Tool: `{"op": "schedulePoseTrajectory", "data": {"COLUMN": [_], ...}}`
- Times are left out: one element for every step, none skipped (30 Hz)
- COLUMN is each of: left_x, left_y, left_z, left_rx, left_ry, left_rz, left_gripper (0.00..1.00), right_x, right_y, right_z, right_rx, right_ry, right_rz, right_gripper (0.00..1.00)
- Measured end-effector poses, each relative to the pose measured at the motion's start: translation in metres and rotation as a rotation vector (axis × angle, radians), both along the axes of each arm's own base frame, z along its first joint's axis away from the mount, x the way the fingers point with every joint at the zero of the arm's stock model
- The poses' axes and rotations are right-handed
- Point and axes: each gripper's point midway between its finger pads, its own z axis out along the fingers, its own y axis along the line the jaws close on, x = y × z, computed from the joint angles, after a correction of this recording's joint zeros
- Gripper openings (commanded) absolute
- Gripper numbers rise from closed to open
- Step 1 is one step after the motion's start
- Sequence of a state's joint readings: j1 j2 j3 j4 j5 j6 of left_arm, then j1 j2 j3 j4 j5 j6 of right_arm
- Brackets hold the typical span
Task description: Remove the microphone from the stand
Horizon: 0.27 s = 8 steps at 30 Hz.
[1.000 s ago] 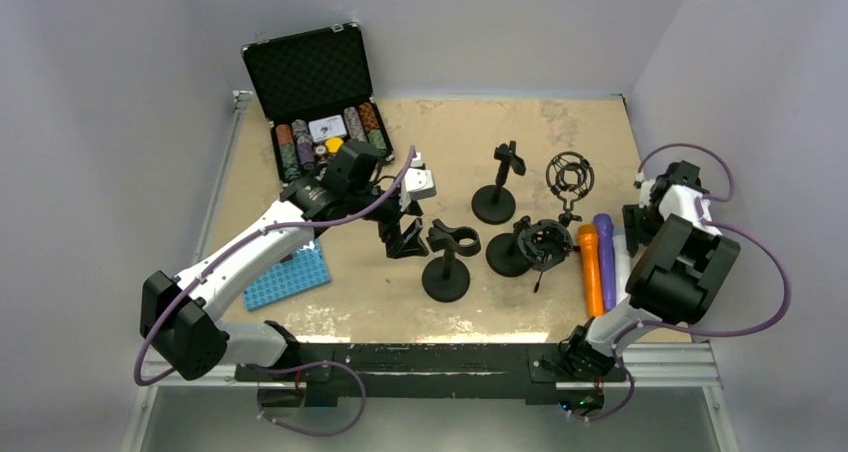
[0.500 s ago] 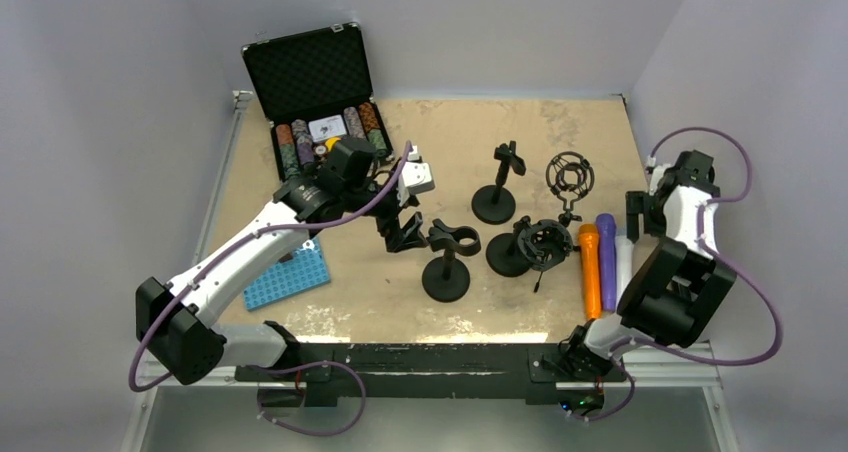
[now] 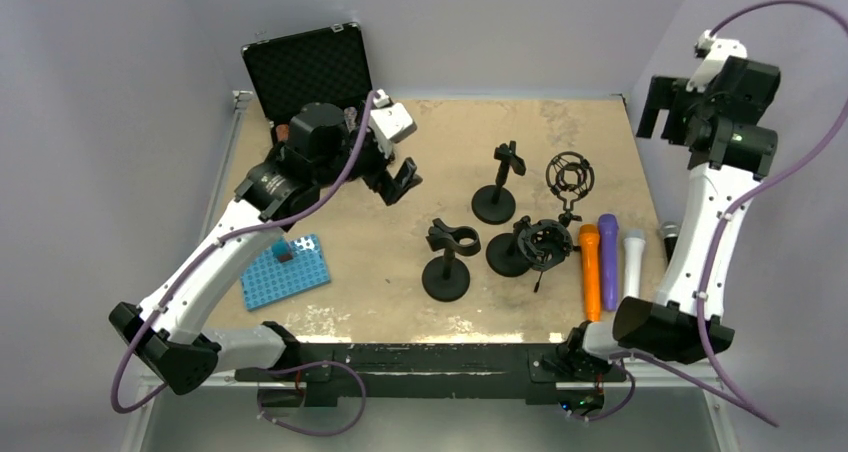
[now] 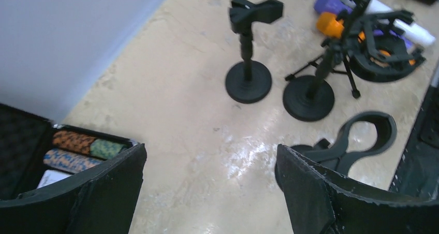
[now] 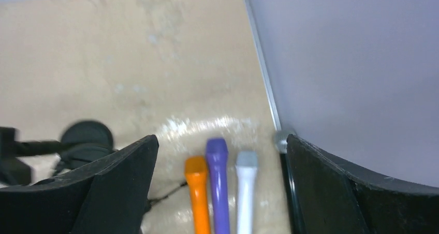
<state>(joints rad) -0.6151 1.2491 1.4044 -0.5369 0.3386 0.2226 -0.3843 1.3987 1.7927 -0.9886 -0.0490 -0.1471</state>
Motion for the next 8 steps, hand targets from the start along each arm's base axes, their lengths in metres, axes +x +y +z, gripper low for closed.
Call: {"op": "schedulePoseTrajectory", "data": {"left_x": [0.004,0.008,0.013,0.019,0.023,0.029,0.034,0.037], "left_y": [0.004,0.008,0.013,0.019,0.025,0.033,0.041,0.048], "left_z": [0.009,0.018,0.027,0.037,0.044,0.056,0.068,0.081], "left_rx": [-0.011,-0.025,-0.043,-0.064,-0.08,-0.102,-0.124,-0.145], "left_ry": [-0.012,-0.021,-0.029,-0.035,-0.041,-0.051,-0.068,-0.09], "left_rz": [0.036,0.076,0.123,0.177,0.224,0.281,0.333,0.373], "left_gripper": [1.0,1.0,1.0,1.0,1.0,1.0,1.0,1.0], "right_x": [0.001,0.001,0.0,-0.001,-0.002,-0.003,-0.004,-0.007], "right_y": [0.005,0.011,0.017,0.023,0.03,0.036,0.043,0.052], "right_z": [0.019,0.039,0.057,0.074,0.09,0.102,0.114,0.123], "right_rx": [0.001,0.006,0.011,0.017,0.025,0.032,0.045,0.057], "right_ry": [-0.051,-0.103,-0.148,-0.195,-0.24,-0.278,-0.319,-0.353], "right_rz": [0.003,0.008,0.014,0.021,0.034,0.049,0.071,0.098], "right_gripper": [0.99,0.99,0.99,0.99,0.99,0.99,0.99,0.99]}}
